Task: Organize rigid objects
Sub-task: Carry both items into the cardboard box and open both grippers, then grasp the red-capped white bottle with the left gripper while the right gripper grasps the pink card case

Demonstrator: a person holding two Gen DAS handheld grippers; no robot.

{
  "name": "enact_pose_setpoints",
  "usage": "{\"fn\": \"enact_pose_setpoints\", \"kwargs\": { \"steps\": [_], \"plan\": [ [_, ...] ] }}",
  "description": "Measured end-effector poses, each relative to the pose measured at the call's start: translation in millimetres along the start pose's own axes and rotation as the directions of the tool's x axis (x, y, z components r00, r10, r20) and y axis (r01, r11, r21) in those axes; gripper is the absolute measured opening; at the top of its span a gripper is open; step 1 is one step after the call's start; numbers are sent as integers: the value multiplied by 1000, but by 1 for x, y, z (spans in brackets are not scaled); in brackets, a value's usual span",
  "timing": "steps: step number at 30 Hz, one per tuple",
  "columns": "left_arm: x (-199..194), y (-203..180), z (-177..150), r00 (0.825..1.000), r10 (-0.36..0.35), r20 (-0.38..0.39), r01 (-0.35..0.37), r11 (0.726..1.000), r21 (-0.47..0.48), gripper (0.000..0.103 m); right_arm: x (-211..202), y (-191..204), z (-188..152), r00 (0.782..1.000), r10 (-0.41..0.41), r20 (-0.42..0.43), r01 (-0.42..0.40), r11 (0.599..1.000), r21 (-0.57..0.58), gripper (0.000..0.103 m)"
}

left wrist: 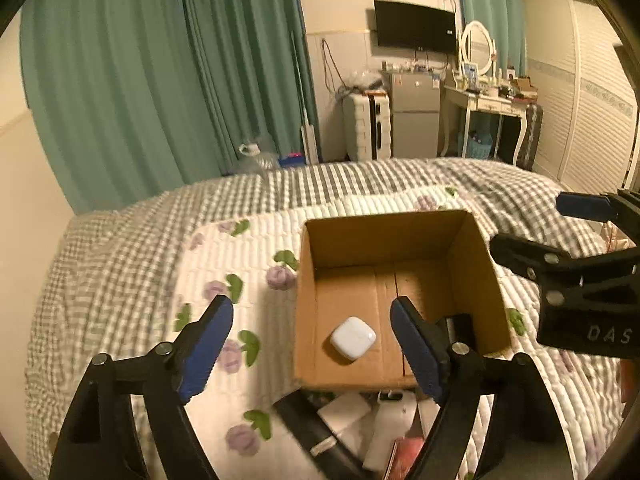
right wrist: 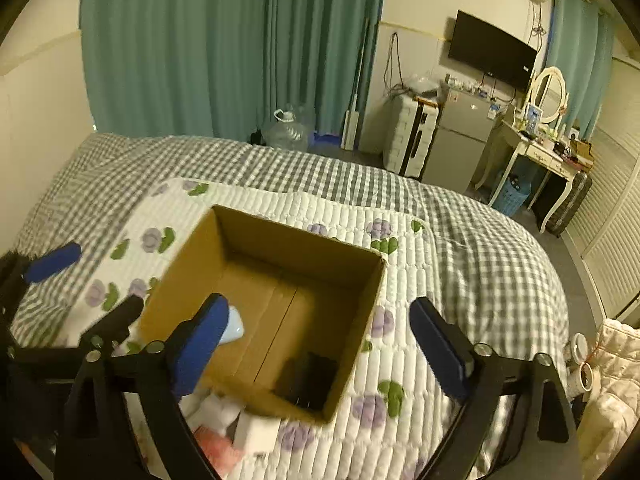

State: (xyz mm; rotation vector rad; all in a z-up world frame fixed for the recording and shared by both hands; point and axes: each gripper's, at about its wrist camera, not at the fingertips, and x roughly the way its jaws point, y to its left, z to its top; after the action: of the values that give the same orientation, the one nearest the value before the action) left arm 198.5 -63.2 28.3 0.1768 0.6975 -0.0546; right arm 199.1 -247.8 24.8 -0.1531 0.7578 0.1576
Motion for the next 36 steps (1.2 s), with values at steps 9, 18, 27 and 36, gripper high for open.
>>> {"fn": "enact_pose_setpoints", "kwargs": {
  "steps": [9, 18, 27, 36],
  "plan": [
    [-64, 13, -24, 1000, -17, 5, 17, 1000, 8, 88, -74, 16, -37, 999, -15, 48, 16, 1000, -10, 103],
    [-70, 21, -77, 999, 26, -22, -26, 999, -33, 88, -84, 36, -84, 1000, -13, 26, 13, 1000, -13, 103],
    [-27, 34, -140, 990, 102, -94, -109, 991, -74, 88, -40, 62, -131, 999, 3, -37, -5, 999, -41, 103],
    [21, 19, -190, 970, 47, -240, -63, 996, -62, 88, 18, 83, -173, 983, 35, -178, -45, 998, -54, 103]
  ]
}}
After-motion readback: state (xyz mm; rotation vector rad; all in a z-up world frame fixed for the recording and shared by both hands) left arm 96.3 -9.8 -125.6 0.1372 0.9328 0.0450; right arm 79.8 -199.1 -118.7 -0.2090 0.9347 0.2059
